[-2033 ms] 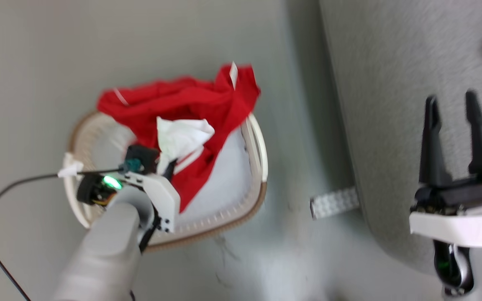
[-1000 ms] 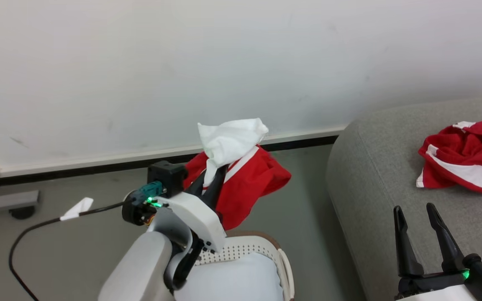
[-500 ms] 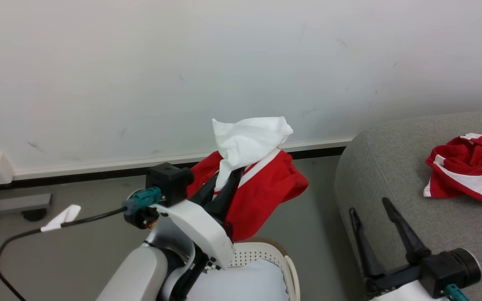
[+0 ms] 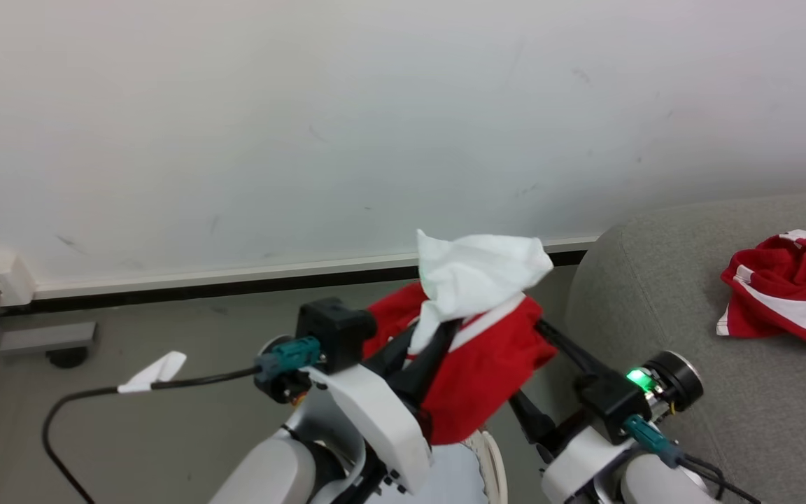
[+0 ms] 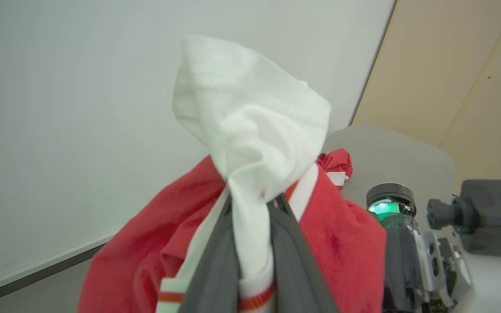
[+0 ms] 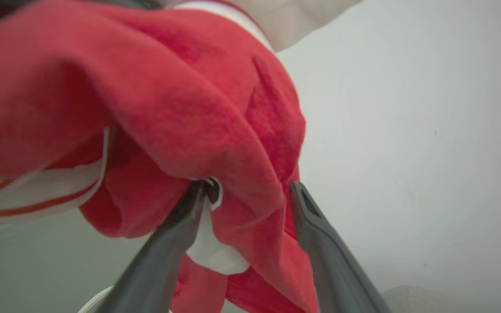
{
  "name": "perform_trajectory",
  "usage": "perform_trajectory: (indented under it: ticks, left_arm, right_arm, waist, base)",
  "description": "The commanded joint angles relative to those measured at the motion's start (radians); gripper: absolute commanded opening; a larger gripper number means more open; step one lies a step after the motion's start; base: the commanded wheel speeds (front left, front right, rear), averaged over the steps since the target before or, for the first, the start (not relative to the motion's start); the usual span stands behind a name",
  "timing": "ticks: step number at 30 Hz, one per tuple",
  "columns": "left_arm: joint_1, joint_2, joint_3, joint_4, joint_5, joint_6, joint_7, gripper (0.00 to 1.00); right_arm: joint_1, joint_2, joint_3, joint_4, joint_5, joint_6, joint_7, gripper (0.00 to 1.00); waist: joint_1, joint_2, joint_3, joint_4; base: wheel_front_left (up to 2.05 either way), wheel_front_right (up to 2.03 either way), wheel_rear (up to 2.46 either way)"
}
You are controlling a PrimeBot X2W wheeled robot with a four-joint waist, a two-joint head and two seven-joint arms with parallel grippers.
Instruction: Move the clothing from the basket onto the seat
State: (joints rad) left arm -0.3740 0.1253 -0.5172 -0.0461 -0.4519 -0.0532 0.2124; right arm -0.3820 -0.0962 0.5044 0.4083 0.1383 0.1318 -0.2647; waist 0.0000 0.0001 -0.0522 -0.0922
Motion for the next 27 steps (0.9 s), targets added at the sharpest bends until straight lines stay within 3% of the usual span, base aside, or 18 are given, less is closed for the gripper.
perform_trajectory:
  ticks: [1,9,10,11,12,13,15,17,27]
  left_arm:
    - [0.014,-0.004,-0.008,-0.006,-0.009,-0.006,0.003,0.0]
    - [0.022,-0.019,-0.044,0.006,-0.026,-0.012,0.008,0.0]
    - [0.023,-0.018,-0.044,0.01,-0.026,-0.009,0.006,0.0]
    - [0.025,-0.016,-0.042,0.014,-0.025,-0.009,0.003,0.0]
    - [0.026,-0.014,-0.042,0.017,-0.023,-0.006,-0.001,0.0]
    - [0.027,-0.013,-0.042,0.02,-0.023,-0.006,-0.005,0.0]
    - [0.031,-0.01,-0.039,0.024,-0.022,-0.002,-0.011,0.38]
    - [0.033,-0.003,-0.033,0.028,-0.015,0.003,-0.02,1.0]
    - [0.046,0.013,-0.035,0.062,0.007,0.016,-0.053,1.0]
  right_arm:
    - [-0.035,0.0,0.023,0.03,0.021,-0.002,0.001,1.0]
    - [-0.136,0.023,0.119,0.107,0.103,-0.002,0.0,1.0]
    - [-0.138,0.025,0.13,0.111,0.122,-0.002,0.0,0.85]
    - [-0.138,0.026,0.142,0.119,0.144,-0.002,0.0,0.17]
    - [-0.141,0.026,0.158,0.123,0.16,-0.002,0.0,0.0]
    - [-0.144,0.026,0.17,0.126,0.179,-0.002,0.0,0.0]
    - [-0.154,0.016,0.186,0.126,0.208,-0.002,0.0,0.0]
    - [-0.154,0.007,0.185,0.123,0.227,-0.002,0.0,0.0]
    - [-0.134,-0.001,0.074,0.092,0.274,-0.002,0.0,0.0]
  waist:
    - [0.0,-0.0001,-0.002,0.002]
    - [0.0,-0.0001,-0.006,0.02]
    - [0.0,-0.0001,-0.006,0.023]
    - [0.0,-0.0001,-0.007,0.024]
    - [0.0,-0.0001,-0.008,0.025]
    - [0.0,-0.0001,-0.008,0.027]
    - [0.0,-0.0001,-0.009,0.028]
    - [0.0,-0.0001,-0.01,0.027]
    - [0.0,-0.0001,-0.011,0.013]
  base:
    - [0.0,0.0,0.0]
    - [0.0,0.0,0.0]
    - [0.0,0.0,0.0]
    - [0.0,0.0,0.0]
    - [0.0,0.0,0.0]
    - [0.0,0.0,0.0]
    - [0.0,0.0,0.0]
    - [0.0,0.0,0.0]
    - [0.0,0.0,0.0]
